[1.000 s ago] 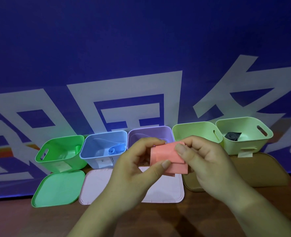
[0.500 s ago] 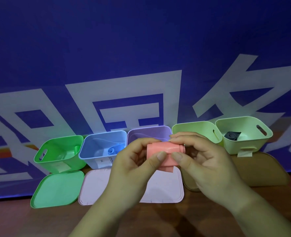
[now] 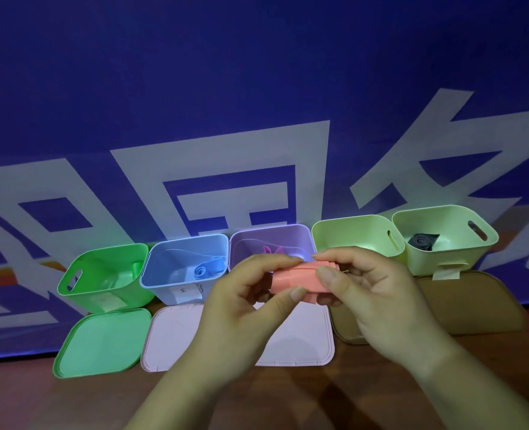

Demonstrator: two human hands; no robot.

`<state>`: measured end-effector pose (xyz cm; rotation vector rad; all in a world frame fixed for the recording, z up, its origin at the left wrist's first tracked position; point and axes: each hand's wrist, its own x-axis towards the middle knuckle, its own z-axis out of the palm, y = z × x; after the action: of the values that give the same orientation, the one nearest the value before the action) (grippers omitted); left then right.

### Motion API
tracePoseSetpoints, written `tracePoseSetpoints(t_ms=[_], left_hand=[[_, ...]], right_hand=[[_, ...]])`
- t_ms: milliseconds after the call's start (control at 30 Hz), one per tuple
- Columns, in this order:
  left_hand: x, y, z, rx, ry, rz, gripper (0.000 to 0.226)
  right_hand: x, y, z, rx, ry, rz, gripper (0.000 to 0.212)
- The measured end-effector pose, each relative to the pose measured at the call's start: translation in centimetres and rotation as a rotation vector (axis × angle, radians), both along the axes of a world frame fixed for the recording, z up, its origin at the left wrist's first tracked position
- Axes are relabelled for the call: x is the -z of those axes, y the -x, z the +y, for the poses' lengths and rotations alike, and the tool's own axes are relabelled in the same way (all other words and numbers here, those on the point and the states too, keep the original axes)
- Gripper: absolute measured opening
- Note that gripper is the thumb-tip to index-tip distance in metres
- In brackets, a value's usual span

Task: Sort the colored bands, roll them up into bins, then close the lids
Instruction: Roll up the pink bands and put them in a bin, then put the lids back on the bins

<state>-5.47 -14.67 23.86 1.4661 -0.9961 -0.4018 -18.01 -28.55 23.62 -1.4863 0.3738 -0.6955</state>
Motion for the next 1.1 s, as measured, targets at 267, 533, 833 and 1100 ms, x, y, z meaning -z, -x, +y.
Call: tracePoseSetpoints(t_ms=[267, 533, 833, 1100], left_hand=[[2.1, -1.1, -2.7, -0.005, -0.112, 0.06, 0.024], [6.7, -4.4, -9.5, -0.064, -0.336, 0.01, 0.03], [13.3, -9.7, -23.2, 0.066, -0.566, -0.407, 0.023], [19.5, -11.0, -32.7, 0.253, -0.707, -0.601, 0.028]], right_hand=[[3.5, -0.9, -2.5, 0.034, -0.014, 0.132, 0.022], [8.8, -1.6, -8.7, 0.193, 0.136, 0.4, 0.019], [16.4, -3.1, -20.7, 0.327, 0.556, 0.907, 0.042], [22.8, -3.5, -25.2, 0.376, 0.748, 1.205, 0.061]])
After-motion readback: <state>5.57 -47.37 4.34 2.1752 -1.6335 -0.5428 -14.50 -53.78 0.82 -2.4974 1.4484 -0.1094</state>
